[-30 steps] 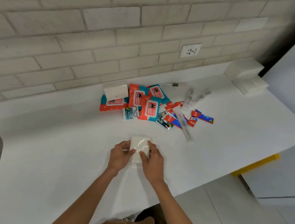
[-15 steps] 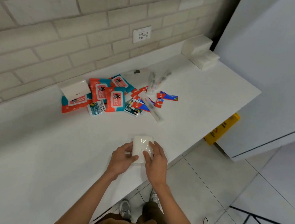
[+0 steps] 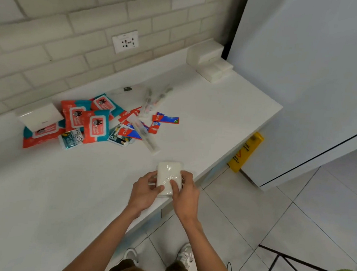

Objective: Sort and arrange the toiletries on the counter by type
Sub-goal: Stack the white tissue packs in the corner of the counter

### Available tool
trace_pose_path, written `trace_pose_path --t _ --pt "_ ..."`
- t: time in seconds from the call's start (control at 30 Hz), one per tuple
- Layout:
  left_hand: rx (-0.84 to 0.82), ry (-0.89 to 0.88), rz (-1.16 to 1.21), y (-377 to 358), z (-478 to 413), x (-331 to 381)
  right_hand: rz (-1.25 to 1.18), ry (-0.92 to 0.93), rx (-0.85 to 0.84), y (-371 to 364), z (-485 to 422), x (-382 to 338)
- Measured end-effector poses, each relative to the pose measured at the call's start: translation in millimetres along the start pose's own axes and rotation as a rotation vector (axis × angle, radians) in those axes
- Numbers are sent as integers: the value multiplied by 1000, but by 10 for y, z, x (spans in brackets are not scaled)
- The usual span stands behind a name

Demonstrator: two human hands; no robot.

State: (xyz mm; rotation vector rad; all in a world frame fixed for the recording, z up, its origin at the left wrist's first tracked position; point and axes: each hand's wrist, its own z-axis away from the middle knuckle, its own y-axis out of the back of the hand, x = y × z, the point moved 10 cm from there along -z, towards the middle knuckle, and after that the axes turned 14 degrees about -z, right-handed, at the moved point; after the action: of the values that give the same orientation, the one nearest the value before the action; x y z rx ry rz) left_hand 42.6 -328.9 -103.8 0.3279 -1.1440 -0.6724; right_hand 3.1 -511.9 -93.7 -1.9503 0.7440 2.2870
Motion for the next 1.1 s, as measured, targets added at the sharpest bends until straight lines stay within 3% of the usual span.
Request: trace_pose_path --t 0.37,1.1 --pt "104 49 -5 -454 -429 708 6 -74 -92 549 -897 110" --pt "81 59 50 -733 -1864 1621 -37 -146 -123 974 -2697 138"
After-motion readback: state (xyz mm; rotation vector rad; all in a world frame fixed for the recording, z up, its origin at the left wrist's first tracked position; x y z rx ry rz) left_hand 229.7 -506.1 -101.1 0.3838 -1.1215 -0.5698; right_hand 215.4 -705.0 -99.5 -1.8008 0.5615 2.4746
